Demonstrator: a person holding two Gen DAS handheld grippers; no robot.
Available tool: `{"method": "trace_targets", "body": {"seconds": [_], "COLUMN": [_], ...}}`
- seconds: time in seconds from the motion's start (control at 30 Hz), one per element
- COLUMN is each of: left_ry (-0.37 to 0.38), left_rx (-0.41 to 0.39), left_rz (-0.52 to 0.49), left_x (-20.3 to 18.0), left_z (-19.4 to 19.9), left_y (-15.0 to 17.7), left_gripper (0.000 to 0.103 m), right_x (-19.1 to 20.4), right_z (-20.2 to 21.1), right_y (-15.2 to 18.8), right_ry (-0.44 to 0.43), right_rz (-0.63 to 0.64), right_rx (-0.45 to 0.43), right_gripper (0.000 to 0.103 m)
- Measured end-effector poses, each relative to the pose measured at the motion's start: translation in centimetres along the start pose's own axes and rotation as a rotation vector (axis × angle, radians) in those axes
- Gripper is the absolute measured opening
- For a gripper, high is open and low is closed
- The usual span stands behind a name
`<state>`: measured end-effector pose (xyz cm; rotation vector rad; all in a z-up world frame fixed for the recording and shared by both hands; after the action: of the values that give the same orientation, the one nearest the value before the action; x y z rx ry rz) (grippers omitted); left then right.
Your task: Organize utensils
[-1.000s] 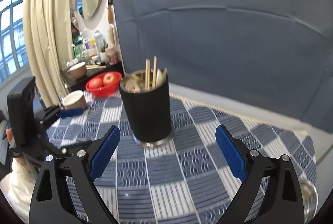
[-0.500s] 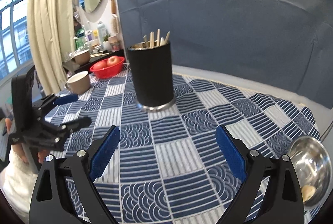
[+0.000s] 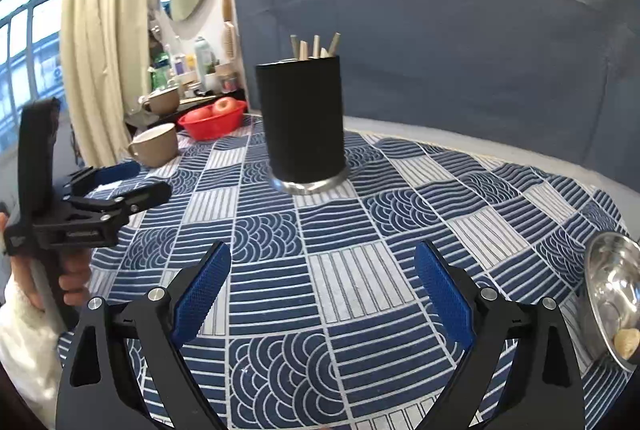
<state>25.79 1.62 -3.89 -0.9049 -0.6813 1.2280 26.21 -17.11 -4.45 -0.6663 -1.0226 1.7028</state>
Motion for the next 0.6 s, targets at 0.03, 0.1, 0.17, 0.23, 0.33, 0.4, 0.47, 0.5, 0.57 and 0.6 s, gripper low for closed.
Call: {"method": "trace_targets", "body": {"seconds": [0.03,0.1,0.17,0.23,0.33,0.4,0.47,0.5,0.57,0.6], "left_ry": [-0.003,-0.009,-0.002,-0.009,-0.005,-0.02,-0.033,-0.028,-0.031,-0.034], "left_rx": [0.001,0.0,0.0,0.002,-0.001,0.013,0.016,0.014,0.01,0.012], "left_rz": [-0.002,-0.016,-0.027,-0.035,-0.041,-0.041,-0.043,-0.046,-0.052,-0.054], "left_x": [0.0,-0.2,-0.5,-0.6,-0.7,-0.6,-0.6,-0.7,-0.8,-0.8], "left_z": [0.0,0.0,0.0,-0.1,0.0,-0.3,-0.3,-0.3,-0.2,-0.2], "left_y": [0.0,0.0,0.0,0.0,0.0,0.1,0.1,0.1,0.1,0.1], "left_gripper": [0.097,0.097,0.097,0.097,0.097,0.097,0.097,0.097,0.097,0.097], "right_x": [0.1,0.2,0.2,0.0,-0.3,-0.3,-0.5,-0.6,-0.9,-1.0], "right_z": [0.0,0.0,0.2,0.3,0.4,0.6,0.6,0.7,0.7,0.7], "right_y": [0.1,0.1,0.0,-0.1,-0.1,-0.2,-0.2,-0.3,-0.3,-0.3], "right_ry": [0.008,0.021,-0.001,-0.013,-0.024,-0.04,-0.05,-0.05,-0.051,-0.049], "right_rz": [0.009,0.016,0.012,-0.004,-0.021,-0.027,-0.041,-0.049,-0.066,-0.072], "right_rx": [-0.002,-0.004,-0.011,-0.015,-0.022,-0.03,-0.028,-0.029,-0.03,-0.03], "right_gripper": [0.089,0.089,0.089,0.089,0.089,0.089,0.09,0.09,0.09,0.09]}}
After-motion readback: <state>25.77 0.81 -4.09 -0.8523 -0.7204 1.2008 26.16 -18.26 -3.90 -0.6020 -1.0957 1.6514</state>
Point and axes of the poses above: each gripper's, at about its wrist camera, not at the fingertips, and z roughly against the way its jaws point, x to its left, y to its underside, the point moved 7 cm from there along -z, roughly the way its jaws point, and after that the axes turned 7 degrees about y, right-handed, at the moved point
